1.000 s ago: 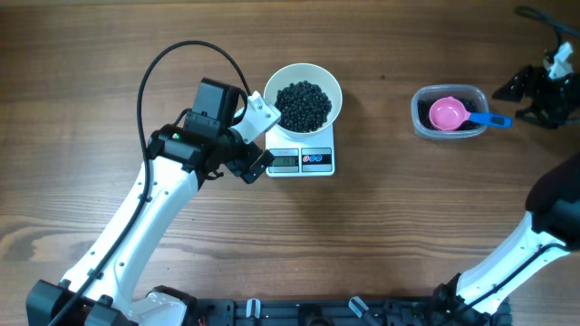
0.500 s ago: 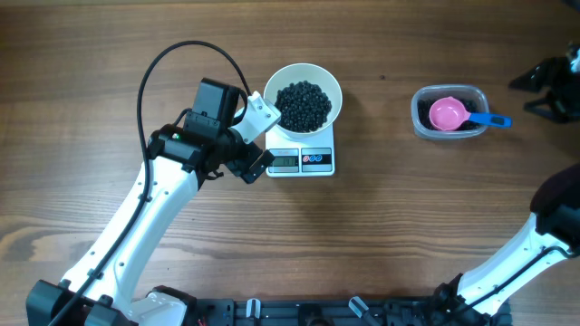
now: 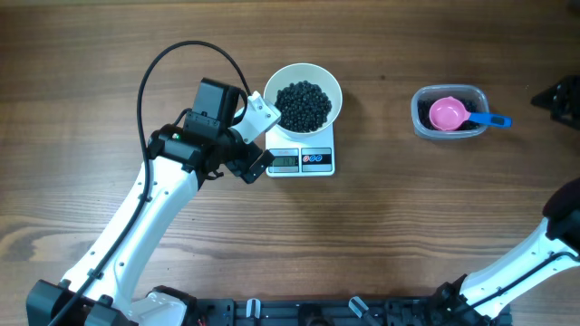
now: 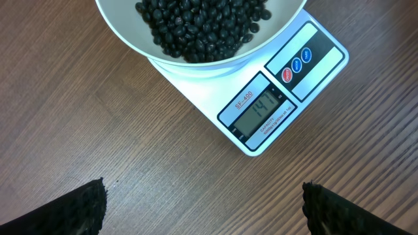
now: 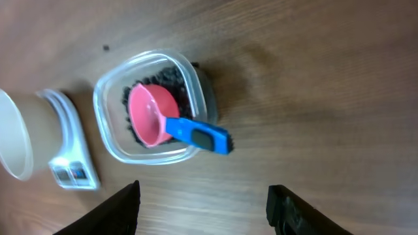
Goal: Scoop item into bowl and weigh 150g on scale
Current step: 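Open the right gripper and move it right away from the tub, then return the right gripper and grasp the scoop's blue handle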
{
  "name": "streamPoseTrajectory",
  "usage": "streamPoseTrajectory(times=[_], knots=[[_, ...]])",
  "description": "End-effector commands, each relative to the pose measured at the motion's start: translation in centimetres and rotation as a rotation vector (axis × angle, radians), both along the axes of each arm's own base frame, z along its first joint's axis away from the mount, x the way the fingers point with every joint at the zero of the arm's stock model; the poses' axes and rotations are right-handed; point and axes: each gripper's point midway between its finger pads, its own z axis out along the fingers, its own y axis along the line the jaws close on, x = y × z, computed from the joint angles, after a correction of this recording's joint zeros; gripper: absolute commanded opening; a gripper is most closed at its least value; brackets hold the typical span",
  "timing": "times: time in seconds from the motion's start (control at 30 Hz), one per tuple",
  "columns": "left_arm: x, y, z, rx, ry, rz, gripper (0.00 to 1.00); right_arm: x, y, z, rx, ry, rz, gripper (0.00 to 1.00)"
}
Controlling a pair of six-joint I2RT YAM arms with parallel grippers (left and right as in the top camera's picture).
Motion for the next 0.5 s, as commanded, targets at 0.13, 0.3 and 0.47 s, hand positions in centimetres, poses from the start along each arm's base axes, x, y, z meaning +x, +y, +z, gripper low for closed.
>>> streamPoseTrajectory(times=[0.13,0.3,0.47], knots=[[-0.1,0.0,0.2,-0.006,-0.005,-0.02,1.0,1.2,2.0,-4.7,0.092,-0.128,0.107,0.65],[-0.2,0.0,0.2,-0.006,-0.005,-0.02,1.0,1.2,2.2,-6.9,0.103,-0.143,0.099,0.63],[-0.1,0.0,0.2,-0.006,-0.005,-0.02,1.0,2.1,3.2,-7.1,0.176,-0.207,0.08,0.56]])
